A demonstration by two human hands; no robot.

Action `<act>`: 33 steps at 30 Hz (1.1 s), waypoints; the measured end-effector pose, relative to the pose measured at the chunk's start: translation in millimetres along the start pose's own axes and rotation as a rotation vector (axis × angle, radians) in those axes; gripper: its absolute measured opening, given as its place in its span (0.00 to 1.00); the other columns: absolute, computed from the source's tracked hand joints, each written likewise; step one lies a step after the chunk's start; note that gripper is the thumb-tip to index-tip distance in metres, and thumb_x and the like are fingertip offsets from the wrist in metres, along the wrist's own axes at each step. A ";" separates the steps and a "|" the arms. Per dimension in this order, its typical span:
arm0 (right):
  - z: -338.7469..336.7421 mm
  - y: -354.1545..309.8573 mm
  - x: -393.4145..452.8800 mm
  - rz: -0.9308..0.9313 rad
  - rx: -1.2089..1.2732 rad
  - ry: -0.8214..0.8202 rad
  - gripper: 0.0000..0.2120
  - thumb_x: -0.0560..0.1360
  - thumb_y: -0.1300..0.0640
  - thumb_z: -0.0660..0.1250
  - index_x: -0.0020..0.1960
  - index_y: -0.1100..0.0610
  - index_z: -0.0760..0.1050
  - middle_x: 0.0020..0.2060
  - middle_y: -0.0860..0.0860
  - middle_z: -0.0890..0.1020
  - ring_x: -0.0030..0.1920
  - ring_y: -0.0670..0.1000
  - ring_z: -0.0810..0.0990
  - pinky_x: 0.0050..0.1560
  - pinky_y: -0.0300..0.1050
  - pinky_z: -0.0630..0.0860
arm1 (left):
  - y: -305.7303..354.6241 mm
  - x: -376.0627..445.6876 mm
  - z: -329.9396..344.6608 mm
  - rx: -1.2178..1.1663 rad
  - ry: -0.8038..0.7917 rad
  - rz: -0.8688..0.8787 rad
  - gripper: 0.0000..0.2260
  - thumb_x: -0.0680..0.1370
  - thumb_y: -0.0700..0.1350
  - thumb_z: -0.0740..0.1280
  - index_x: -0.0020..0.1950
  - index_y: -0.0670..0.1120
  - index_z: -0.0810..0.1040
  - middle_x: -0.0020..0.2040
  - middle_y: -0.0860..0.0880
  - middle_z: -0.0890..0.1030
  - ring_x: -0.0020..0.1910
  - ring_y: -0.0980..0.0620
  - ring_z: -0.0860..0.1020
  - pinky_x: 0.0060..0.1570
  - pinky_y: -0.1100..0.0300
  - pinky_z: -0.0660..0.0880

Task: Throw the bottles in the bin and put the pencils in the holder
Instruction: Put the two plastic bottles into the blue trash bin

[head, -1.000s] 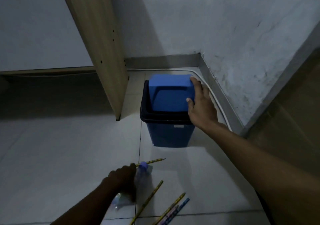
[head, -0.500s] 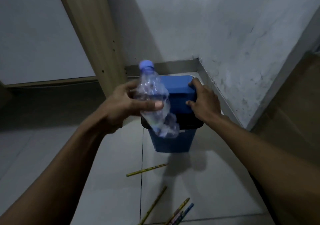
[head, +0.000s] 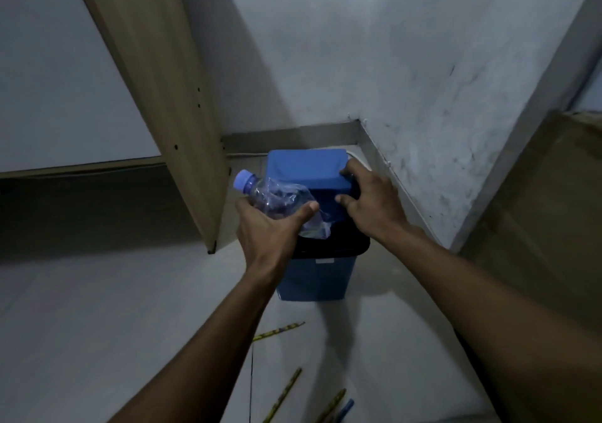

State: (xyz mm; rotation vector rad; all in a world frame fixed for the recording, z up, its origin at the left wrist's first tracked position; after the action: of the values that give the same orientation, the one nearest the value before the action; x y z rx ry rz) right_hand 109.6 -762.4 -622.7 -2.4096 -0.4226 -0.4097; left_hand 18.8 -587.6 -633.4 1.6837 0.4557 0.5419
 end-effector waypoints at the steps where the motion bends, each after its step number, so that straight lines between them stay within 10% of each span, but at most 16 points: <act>1: -0.3 0.4 -0.2 -0.002 0.022 -0.002 0.16 0.71 0.55 0.71 0.56 0.50 0.70 0.52 0.56 0.83 0.50 0.61 0.80 0.47 0.55 0.79 | 0.9 -3.5 3.9 0.022 0.029 0.034 0.37 0.58 0.54 0.82 0.61 0.47 0.68 0.56 0.49 0.80 0.52 0.51 0.81 0.51 0.56 0.79; 7: -4.3 -1.8 -4.0 -0.038 0.106 0.005 0.09 0.77 0.58 0.64 0.56 0.52 0.71 0.54 0.53 0.83 0.50 0.59 0.81 0.47 0.57 0.79 | 0.3 -16.2 27.3 0.243 0.023 0.190 0.39 0.58 0.47 0.83 0.62 0.46 0.64 0.60 0.47 0.78 0.54 0.54 0.76 0.43 0.76 0.70; 11: -5.9 -2.5 -5.8 -0.022 0.107 0.017 0.08 0.79 0.55 0.60 0.57 0.52 0.72 0.55 0.53 0.83 0.51 0.60 0.81 0.47 0.56 0.79 | -4.9 -9.6 39.0 0.354 -0.093 0.150 0.36 0.61 0.47 0.82 0.62 0.45 0.65 0.60 0.44 0.79 0.57 0.46 0.79 0.52 0.57 0.77; 15: -4.6 -2.3 -4.7 0.005 0.086 0.003 0.07 0.79 0.55 0.60 0.57 0.50 0.72 0.56 0.52 0.83 0.53 0.59 0.81 0.49 0.56 0.79 | -5.7 -2.3 42.7 0.397 -0.164 0.097 0.25 0.66 0.62 0.73 0.54 0.45 0.76 0.52 0.46 0.81 0.52 0.48 0.79 0.44 0.64 0.72; 21: -2.4 -2.1 -4.1 0.016 0.057 0.011 0.07 0.80 0.54 0.59 0.57 0.49 0.71 0.54 0.52 0.83 0.50 0.59 0.81 0.45 0.56 0.79 | 13.7 -1.9 22.6 0.367 -0.041 0.400 0.23 0.73 0.46 0.72 0.66 0.44 0.70 0.57 0.42 0.75 0.55 0.49 0.75 0.50 0.65 0.70; 33: -0.7 -10.7 -10.6 -0.057 0.032 0.134 0.09 0.78 0.62 0.62 0.57 0.58 0.74 0.55 0.56 0.80 0.51 0.58 0.79 0.46 0.56 0.79 | -3.4 -3.0 32.4 0.975 -0.118 0.421 0.10 0.78 0.47 0.63 0.41 0.43 0.77 0.45 0.42 0.83 0.43 0.43 0.80 0.42 0.51 0.75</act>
State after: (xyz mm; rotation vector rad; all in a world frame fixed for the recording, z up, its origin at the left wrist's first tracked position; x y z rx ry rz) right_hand 95.7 -757.0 -620.5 -2.3269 -0.4352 -0.5822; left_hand 35.3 -614.6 -641.6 2.7705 0.2823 0.5509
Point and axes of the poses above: each hand's wrist, its own x-axis towards the middle knuckle, its own z-axis out of the palm, y = z × x, the point moved 5 cm from there along x, towards the middle knuckle
